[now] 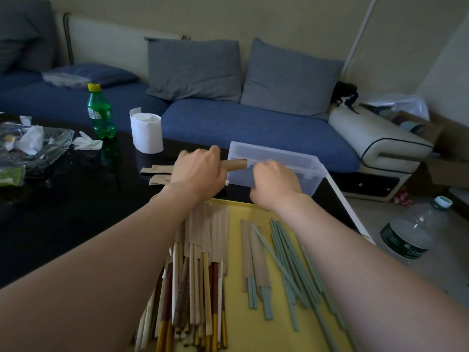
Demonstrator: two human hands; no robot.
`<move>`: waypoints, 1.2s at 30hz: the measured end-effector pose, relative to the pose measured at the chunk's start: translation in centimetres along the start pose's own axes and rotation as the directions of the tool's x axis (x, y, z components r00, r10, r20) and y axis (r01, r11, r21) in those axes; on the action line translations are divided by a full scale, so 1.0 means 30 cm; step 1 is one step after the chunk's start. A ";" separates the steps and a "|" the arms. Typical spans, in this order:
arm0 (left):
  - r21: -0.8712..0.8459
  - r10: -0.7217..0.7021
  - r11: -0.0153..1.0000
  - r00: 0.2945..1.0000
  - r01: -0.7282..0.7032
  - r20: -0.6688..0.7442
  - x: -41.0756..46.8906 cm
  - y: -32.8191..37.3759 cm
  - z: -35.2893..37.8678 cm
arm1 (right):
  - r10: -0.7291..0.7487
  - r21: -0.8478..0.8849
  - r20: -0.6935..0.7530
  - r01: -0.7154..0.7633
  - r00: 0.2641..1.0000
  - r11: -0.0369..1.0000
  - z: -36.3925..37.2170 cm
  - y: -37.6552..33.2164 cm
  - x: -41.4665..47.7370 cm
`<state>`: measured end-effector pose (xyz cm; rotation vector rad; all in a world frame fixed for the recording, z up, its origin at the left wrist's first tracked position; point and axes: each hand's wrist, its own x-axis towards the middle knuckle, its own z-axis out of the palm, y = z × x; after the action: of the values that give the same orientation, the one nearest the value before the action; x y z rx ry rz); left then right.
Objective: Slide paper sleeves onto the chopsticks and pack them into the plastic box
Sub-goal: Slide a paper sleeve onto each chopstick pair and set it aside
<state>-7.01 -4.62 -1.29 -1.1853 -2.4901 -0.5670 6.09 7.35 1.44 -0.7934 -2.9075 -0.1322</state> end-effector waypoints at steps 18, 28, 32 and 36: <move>-0.385 0.135 0.922 0.895 0.044 0.426 -0.071 0.152 -0.032 | 0.016 0.307 0.658 -0.288 0.753 0.907 -0.063 0.074 -0.229; -0.298 0.113 0.955 0.926 -0.001 0.359 -0.069 0.155 -0.039 | 0.052 0.662 0.145 -0.136 0.988 0.737 -0.072 0.181 -0.227; -0.269 0.147 0.962 0.924 -0.050 0.353 -0.067 0.155 -0.048 | -0.025 0.561 0.172 -0.078 0.985 0.824 -0.063 0.204 -0.235; -0.262 0.192 0.961 0.903 -0.092 0.385 -0.074 0.159 -0.057 | -0.036 0.480 0.173 -0.053 0.984 0.876 -0.048 0.228 -0.232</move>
<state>-1.71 -4.15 0.21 -1.7214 -2.6924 -0.6484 15.67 9.56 2.23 -0.7526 -2.8880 0.6769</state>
